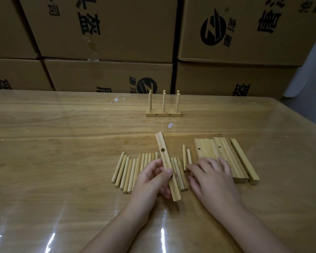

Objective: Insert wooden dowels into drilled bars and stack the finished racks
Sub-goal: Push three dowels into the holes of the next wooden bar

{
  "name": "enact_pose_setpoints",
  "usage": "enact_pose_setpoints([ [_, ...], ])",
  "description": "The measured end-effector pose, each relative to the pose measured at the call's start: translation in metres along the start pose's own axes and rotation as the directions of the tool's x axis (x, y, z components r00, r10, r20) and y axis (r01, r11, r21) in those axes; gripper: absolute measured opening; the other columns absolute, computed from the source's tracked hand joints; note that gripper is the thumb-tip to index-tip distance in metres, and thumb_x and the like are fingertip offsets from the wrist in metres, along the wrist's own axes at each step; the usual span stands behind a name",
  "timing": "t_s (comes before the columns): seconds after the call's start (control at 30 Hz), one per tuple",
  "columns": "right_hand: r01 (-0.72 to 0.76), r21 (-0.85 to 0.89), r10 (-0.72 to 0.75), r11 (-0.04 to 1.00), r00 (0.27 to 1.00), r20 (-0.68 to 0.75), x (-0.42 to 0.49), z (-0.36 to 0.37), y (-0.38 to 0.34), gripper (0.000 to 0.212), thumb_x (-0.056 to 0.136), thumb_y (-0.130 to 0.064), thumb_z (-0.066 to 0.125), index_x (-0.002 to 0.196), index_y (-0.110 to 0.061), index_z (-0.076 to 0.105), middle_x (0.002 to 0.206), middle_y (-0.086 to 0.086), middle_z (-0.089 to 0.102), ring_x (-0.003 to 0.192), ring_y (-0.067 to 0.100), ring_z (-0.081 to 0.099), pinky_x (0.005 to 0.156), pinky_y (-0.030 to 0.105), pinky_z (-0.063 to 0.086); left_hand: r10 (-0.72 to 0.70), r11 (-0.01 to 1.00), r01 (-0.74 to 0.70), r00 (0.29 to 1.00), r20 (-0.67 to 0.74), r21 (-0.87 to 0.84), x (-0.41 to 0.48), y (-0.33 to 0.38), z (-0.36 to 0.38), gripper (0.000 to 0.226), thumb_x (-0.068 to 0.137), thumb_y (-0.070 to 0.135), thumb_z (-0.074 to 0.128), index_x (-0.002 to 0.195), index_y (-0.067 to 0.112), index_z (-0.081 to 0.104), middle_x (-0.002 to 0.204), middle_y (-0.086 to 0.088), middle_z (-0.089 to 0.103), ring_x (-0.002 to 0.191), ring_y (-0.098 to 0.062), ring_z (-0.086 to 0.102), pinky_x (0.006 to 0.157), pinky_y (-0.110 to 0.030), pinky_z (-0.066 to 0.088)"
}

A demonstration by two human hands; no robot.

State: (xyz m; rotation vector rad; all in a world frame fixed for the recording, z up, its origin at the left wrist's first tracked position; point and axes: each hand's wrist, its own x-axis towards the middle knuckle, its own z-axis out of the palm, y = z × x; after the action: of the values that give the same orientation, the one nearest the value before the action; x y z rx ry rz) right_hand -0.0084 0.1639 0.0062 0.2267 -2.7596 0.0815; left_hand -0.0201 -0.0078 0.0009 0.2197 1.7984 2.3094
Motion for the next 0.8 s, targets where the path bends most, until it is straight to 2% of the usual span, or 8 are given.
enact_pose_setpoints([
  [0.2,0.015,-0.01,-0.016,1.0,0.999,-0.048,0.0002,0.0024,0.0015,0.018,0.07,-0.02,0.076,0.087,-0.026,0.071,0.088,-0.007,0.066,0.092,0.02,0.061,0.086,0.043,0.041,0.003,1.0,-0.003,1.0,0.003,-0.003,0.0001,0.0007,0.0004,0.045,0.075,0.026,0.066,0.115,0.006,0.06,0.08,-0.013,0.057,0.056,-0.019,0.055,0.049,-0.027,0.049],
  [0.3,-0.025,0.004,0.025,1.0,0.997,-0.078,-0.0003,0.0023,0.0017,0.018,0.069,-0.018,0.077,0.084,-0.026,0.072,0.087,-0.009,0.067,0.087,0.019,0.059,0.08,0.036,0.029,-0.004,1.0,0.004,1.0,0.01,0.003,0.0004,-0.0003,-0.0004,0.041,0.08,0.026,0.071,0.116,0.008,0.061,0.082,-0.01,0.063,0.058,-0.019,0.057,0.05,-0.026,0.049],
  [0.4,-0.039,0.015,0.041,0.999,0.994,-0.1,-0.0007,0.0023,0.0015,0.016,0.069,-0.019,0.078,0.083,-0.026,0.072,0.085,-0.009,0.066,0.084,0.019,0.058,0.074,0.033,0.024,-0.005,1.0,0.005,1.0,0.025,0.011,0.0002,-0.0006,-0.0009,0.038,0.077,0.027,0.065,0.111,0.012,0.066,0.087,-0.011,0.066,0.062,-0.02,0.058,0.051,-0.027,0.05],
  [0.47,-0.048,0.02,0.05,0.999,0.993,-0.103,-0.0012,0.0019,0.0015,0.015,0.07,-0.02,0.078,0.083,-0.025,0.071,0.083,-0.007,0.065,0.082,0.019,0.056,0.073,0.033,0.027,-0.002,1.0,0.001,1.0,0.03,0.015,-0.0004,-0.0006,-0.0007,0.034,0.077,0.027,0.064,0.108,0.015,0.068,0.09,-0.013,0.066,0.065,-0.021,0.059,0.053,-0.027,0.051],
  [0.6,-0.059,0.089,0.07,0.994,0.99,-0.124,-0.0008,0.0024,0.0024,0.022,0.069,-0.014,0.078,0.089,-0.018,0.069,0.083,-0.002,0.062,0.079,0.019,0.057,0.069,0.034,0.044,0.003,1.0,-0.003,1.0,0.025,0.001,-0.0004,-0.0008,-0.0005,0.029,0.077,0.025,0.065,0.104,0.017,0.07,0.086,-0.013,0.064,0.061,-0.019,0.059,0.05,-0.026,0.05],
  [0.7,-0.123,0.243,0.162,0.962,0.975,-0.149,0.0008,0.0032,0.0027,0.024,0.077,-0.01,0.071,0.1,-0.012,0.068,0.09,0.001,0.06,0.083,0.017,0.058,0.075,0.031,0.047,0.001,1.0,-0.001,0.999,0.036,0.0,-0.0004,-0.0012,-0.0012,0.03,0.076,0.025,0.066,0.104,0.015,0.07,0.083,-0.011,0.064,0.059,-0.017,0.058,0.05,-0.025,0.049],
  [0.8,-0.229,0.368,0.289,0.901,0.95,-0.117,0.002,0.0048,0.0064,0.028,0.085,-0.013,0.063,0.112,-0.014,0.065,0.096,-0.003,0.057,0.09,0.014,0.056,0.087,0.029,0.034,0.009,1.0,-0.009,0.999,0.042,-0.009,0.0002,-0.0019,-0.0013,0.028,0.076,0.025,0.065,0.102,0.015,0.071,0.082,-0.012,0.063,0.059,-0.017,0.058,0.049,-0.026,0.049],
])
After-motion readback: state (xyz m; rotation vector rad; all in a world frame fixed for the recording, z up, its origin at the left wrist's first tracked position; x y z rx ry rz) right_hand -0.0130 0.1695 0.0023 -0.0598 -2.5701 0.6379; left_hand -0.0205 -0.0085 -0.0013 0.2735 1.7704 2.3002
